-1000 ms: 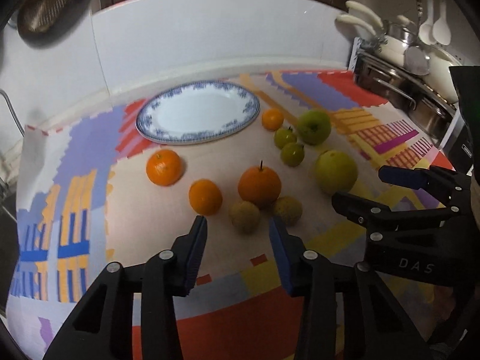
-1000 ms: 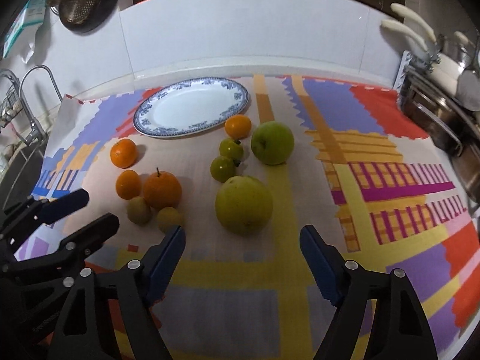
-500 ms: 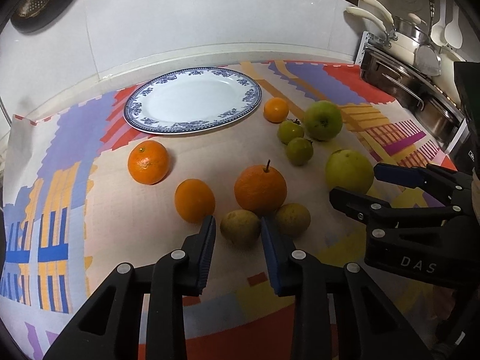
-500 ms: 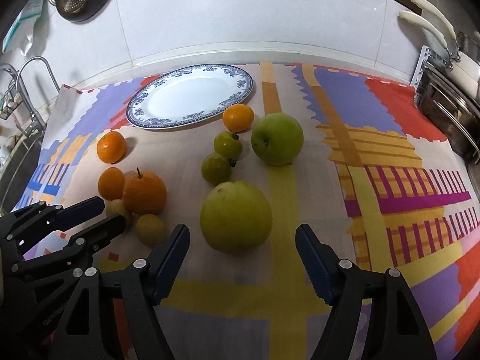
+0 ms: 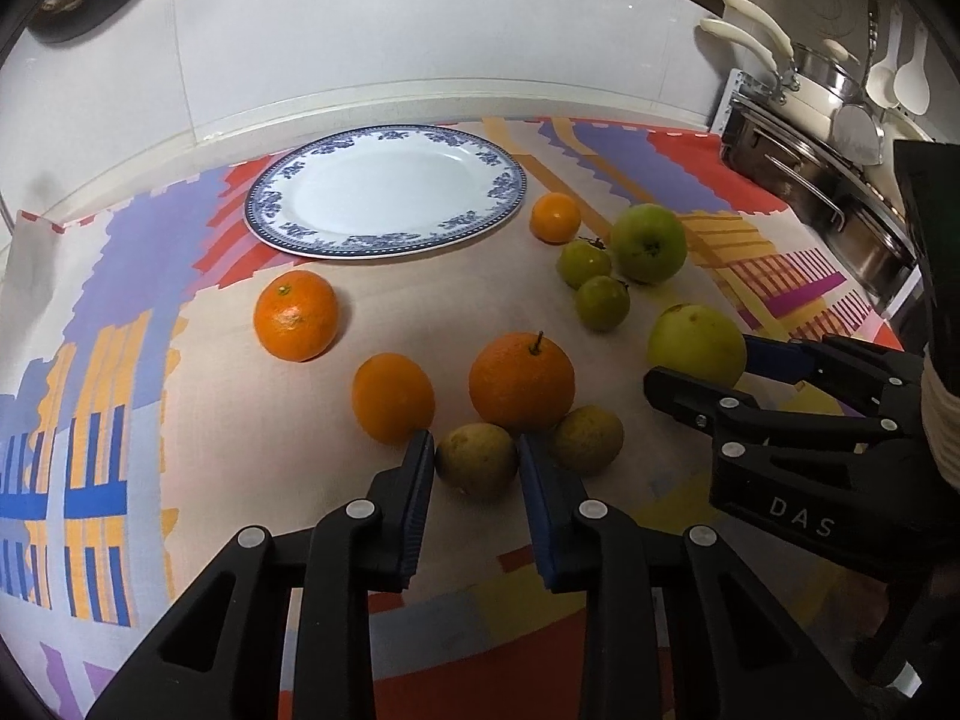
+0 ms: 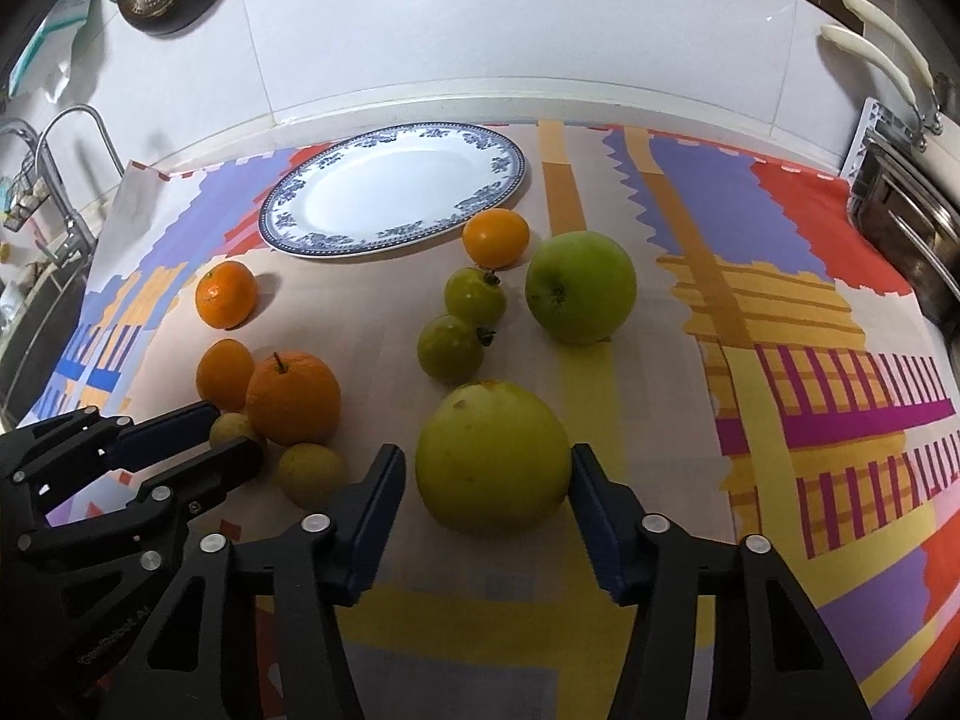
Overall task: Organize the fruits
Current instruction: 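Close the left tool on the brown fruit while the right tool grips the yellow-green pear, then carry both fruits over the blue-rimmed plate and open both tools to release them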
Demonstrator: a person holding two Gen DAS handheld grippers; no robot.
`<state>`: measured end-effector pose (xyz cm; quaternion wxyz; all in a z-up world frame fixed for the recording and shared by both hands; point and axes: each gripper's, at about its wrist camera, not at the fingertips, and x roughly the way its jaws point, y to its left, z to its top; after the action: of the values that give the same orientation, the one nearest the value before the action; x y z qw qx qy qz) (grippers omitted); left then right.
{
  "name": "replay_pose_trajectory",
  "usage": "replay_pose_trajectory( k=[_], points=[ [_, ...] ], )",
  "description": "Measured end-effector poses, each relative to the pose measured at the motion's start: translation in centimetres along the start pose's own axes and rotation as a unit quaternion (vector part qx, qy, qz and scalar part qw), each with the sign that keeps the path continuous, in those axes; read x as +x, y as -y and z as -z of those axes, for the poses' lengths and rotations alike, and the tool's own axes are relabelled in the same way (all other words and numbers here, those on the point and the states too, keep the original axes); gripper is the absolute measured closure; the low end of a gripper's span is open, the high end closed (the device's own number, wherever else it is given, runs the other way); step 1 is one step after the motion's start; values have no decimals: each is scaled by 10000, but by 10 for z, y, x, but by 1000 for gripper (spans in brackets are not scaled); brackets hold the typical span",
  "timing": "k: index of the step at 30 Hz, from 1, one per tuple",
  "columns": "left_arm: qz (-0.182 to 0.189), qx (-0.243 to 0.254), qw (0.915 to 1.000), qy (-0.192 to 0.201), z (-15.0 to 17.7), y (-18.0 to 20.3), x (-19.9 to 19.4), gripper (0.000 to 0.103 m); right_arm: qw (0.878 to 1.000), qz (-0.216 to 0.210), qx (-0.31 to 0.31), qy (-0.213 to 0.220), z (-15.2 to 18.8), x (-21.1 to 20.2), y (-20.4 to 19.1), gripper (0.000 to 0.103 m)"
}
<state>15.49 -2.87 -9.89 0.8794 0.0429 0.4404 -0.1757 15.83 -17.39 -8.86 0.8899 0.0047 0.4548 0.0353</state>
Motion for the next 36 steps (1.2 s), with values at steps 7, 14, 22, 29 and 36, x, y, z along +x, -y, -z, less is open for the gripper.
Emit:
replay_pose_trajectory(
  k=[7, 14, 22, 29, 36],
  points=[
    [20, 39, 10000, 69, 1, 0, 0, 74, 9999, 60, -104, 32, 0, 0, -2, 53],
    [-53, 63, 9995, 292, -1, 0, -15, 74, 9999, 2, -121, 58, -1, -6, -6, 53],
    [-29, 45, 9989, 476, -8, -4, -30, 74, 9994, -85, -203, 264, -6, -24, -15, 53],
    [-105, 170, 9964, 823, -24, -8, -48, 74, 9980, -126, -276, 562, -22, -42, -22, 53],
    [-149, 192, 9945, 1021, -46, -18, -55, 74, 9955, -122, -374, 862, -47, -53, -29, 53]
  ],
)
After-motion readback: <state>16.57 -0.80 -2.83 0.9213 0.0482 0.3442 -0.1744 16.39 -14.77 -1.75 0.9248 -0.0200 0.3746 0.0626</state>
